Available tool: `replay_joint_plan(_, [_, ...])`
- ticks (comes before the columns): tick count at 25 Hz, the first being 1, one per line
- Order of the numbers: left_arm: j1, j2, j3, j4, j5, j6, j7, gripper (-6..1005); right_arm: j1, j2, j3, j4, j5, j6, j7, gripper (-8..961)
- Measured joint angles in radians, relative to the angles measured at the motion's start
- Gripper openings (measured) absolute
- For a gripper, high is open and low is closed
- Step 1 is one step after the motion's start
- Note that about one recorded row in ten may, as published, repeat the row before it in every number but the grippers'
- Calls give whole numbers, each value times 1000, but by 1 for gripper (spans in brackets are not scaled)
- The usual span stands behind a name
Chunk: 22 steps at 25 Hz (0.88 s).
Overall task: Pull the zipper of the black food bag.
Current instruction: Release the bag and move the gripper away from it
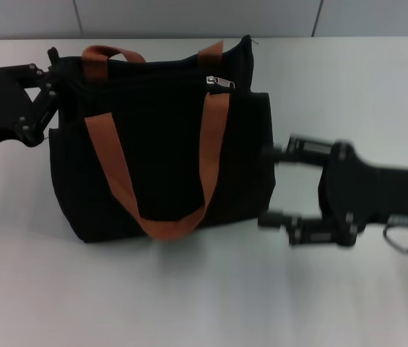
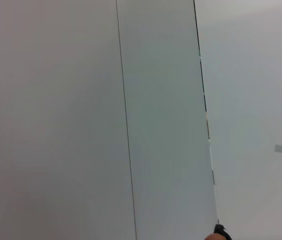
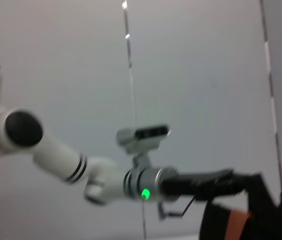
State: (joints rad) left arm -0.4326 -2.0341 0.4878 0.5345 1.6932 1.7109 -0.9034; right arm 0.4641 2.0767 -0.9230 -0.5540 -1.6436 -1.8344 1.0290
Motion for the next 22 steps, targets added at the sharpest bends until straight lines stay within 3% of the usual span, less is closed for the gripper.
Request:
replay_joint_plan(6, [5,0,0,-1,16,-7,-18,32,-4,1,2,112,-141,66,-143,785])
replay_joint_plan(15, [10,1,-8,7,15,-19,-86,67,-2,2,0,125,-149,89,-153,786])
replay_joint_plan(22, [24,39,2,40,22,-11,-175,188,7,3,0,126,-156,119,-154,786])
